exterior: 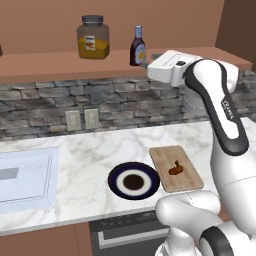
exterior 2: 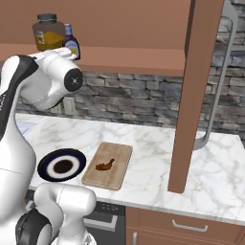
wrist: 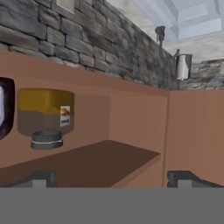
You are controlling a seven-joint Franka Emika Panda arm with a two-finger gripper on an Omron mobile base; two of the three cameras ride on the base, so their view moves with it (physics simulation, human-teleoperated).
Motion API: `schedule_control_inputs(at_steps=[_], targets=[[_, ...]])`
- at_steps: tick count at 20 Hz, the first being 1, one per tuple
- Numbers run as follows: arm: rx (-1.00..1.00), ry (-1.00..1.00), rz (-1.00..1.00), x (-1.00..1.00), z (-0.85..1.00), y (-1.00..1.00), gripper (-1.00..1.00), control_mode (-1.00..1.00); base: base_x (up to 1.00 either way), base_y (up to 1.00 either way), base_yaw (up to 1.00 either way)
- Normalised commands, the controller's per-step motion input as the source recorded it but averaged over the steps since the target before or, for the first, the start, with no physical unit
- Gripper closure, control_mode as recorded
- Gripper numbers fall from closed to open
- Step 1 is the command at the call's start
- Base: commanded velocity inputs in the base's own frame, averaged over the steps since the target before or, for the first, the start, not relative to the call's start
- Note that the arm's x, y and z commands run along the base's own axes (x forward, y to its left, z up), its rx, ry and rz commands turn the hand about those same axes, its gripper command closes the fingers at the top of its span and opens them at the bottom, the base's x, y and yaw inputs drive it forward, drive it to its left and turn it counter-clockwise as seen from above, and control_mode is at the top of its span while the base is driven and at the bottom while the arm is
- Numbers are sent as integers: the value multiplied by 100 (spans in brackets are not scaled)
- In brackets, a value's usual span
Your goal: Pick the chicken drumstick from the plate and place it on the cutting board. Then pick the condiment bottle from the cabinet and place it next to the cutting board.
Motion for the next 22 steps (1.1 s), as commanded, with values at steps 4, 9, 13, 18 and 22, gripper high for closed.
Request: schedule_control_inputs(at_steps=[4,9,13,18,22], targets=[[5,0,0,0,0,-12,-100,-100,0,0,0],[5,-1,0,0,0,-12,-100,-100,0,0,0],[4,-4,0,0,0,-10,-100,-100,0,0,0],[1,-2,0,0,2,-7,-100,-100,0,0,0],[0,-2,0,0,3,-1,-100,-100,0,0,0]])
